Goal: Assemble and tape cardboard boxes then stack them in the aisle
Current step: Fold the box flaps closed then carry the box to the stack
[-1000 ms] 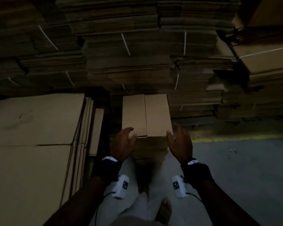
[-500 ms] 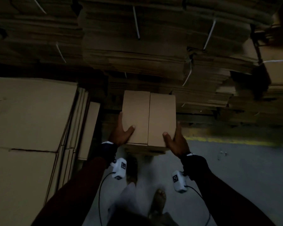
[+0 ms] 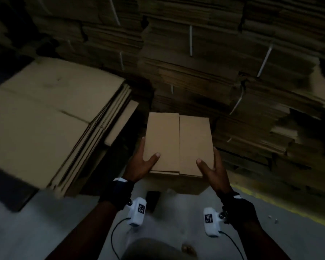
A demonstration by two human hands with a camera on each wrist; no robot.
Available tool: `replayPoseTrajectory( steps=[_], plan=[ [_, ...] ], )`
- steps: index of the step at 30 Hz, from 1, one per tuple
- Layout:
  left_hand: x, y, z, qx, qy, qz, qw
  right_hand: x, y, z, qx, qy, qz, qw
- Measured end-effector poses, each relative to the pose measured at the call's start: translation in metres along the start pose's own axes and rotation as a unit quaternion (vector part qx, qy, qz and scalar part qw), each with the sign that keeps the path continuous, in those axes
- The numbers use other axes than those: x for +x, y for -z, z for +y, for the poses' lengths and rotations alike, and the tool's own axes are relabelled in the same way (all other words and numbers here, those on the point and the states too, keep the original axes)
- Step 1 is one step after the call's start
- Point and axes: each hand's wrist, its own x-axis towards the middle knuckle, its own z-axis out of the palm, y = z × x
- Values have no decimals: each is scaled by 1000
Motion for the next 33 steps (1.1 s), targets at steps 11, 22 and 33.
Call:
replayPoseTrajectory(
  steps=[11,22,33],
  plan=[
    [-248,-6,-81,-19,124,166,978,-126,-23,-5,-63,69,-267,959],
    [-437,54,-203,-88,282,313,902,-243,-195,19,-175,85,-444,874],
    [-540,195,-294,-129,298,440,837,-352,-409,-27,-195,129,-538,810]
  ],
)
